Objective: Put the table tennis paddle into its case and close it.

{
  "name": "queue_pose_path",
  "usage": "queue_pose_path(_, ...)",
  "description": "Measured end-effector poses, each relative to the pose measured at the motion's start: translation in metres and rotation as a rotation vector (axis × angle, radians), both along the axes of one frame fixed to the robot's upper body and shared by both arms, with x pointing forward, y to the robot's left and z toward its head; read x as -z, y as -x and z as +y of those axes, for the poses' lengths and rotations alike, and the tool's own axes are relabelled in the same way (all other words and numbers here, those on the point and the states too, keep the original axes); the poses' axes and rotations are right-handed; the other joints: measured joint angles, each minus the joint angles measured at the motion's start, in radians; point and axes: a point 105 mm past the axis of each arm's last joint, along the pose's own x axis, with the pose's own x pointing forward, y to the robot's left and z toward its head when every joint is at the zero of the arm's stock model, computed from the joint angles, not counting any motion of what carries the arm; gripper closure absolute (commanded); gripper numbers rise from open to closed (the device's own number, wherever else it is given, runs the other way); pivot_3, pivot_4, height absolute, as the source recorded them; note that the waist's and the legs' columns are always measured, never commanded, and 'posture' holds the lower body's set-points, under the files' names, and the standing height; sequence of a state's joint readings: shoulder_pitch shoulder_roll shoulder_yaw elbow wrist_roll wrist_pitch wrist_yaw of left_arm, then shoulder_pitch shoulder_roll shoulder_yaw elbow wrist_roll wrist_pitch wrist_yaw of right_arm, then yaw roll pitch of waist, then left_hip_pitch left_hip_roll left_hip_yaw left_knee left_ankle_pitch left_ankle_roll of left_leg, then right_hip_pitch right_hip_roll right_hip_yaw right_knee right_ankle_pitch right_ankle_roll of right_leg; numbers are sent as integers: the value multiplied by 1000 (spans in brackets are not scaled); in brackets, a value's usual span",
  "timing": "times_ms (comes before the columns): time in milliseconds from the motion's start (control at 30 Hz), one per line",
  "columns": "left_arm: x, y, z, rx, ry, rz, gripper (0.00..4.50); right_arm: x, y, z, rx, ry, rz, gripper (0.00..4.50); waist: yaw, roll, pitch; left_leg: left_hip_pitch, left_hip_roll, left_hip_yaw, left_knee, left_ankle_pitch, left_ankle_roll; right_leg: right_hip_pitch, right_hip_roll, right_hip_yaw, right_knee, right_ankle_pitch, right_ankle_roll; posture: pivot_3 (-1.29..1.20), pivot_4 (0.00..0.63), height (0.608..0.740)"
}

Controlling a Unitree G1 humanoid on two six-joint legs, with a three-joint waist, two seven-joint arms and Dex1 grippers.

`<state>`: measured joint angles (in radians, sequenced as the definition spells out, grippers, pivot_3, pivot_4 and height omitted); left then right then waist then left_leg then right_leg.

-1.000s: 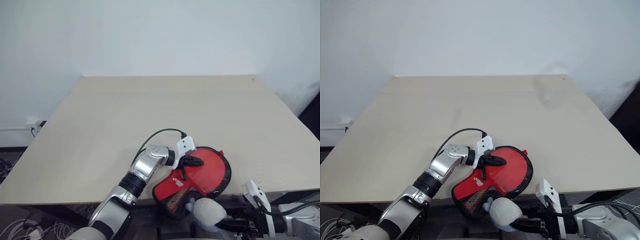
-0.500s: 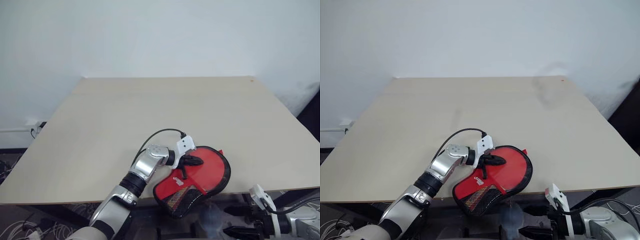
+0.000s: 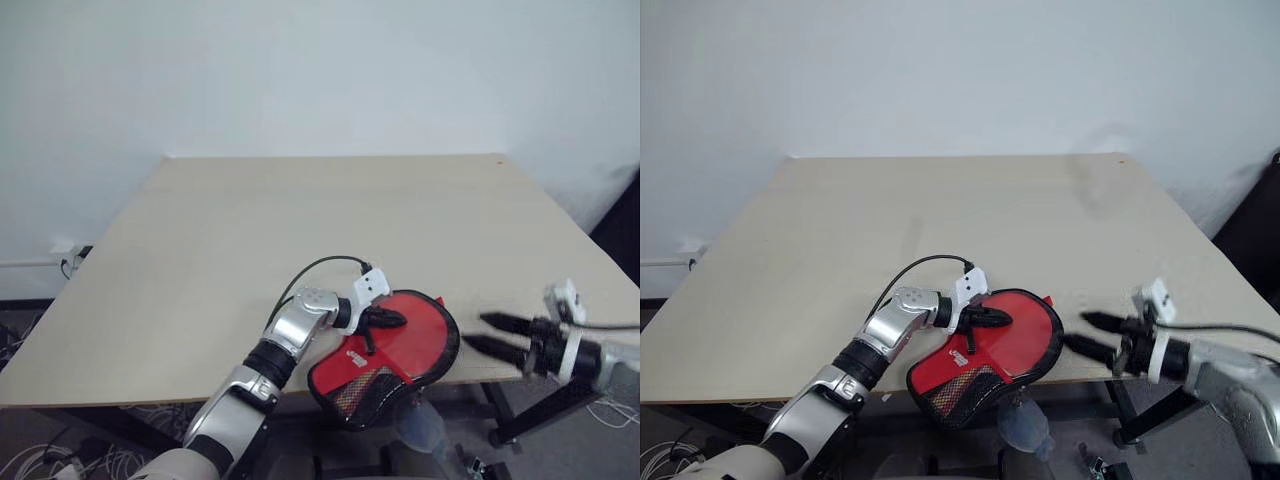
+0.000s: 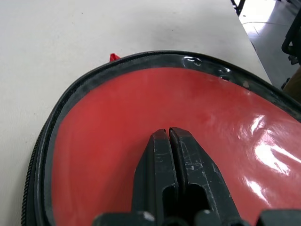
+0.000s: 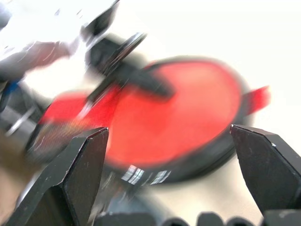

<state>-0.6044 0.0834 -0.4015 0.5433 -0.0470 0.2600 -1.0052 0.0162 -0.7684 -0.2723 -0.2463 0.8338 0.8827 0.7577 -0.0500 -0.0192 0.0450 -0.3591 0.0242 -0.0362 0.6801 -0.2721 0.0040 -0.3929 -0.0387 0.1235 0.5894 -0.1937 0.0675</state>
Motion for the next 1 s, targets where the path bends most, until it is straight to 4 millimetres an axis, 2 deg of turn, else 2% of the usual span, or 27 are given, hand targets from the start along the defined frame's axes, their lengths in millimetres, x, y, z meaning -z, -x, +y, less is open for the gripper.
queue_pose_path(167,-1,-1,-3,4,9,-6,4500,8,-12,14,82,-42,99,26,3,5,-3,-2,-1,0,-1,2,4,0,0,1,1,0,0,0,0,740)
queue_pose_path(400,-5,-8,-3,-29,48,-28,4500,23,-9,23,117,-50,198,26,3,6,-4,-6,-3,0,-5,-2,9,-4,0,3,2,0,0,0,0,740)
queue_pose_path(700,-23,-25,4,-110,162,-52,4500,32,-3,20,132,-44,239,26,1,7,-4,-16,-3,-1,-3,-1,9,-16,1,4,4,0,0,0,0,740)
queue_pose_path(1000,-37,-35,10,-150,230,-67,4500,47,1,12,166,-33,288,26,3,7,-4,-18,-3,-1,-3,-1,9,-16,1,4,4,1,1,0,0,740)
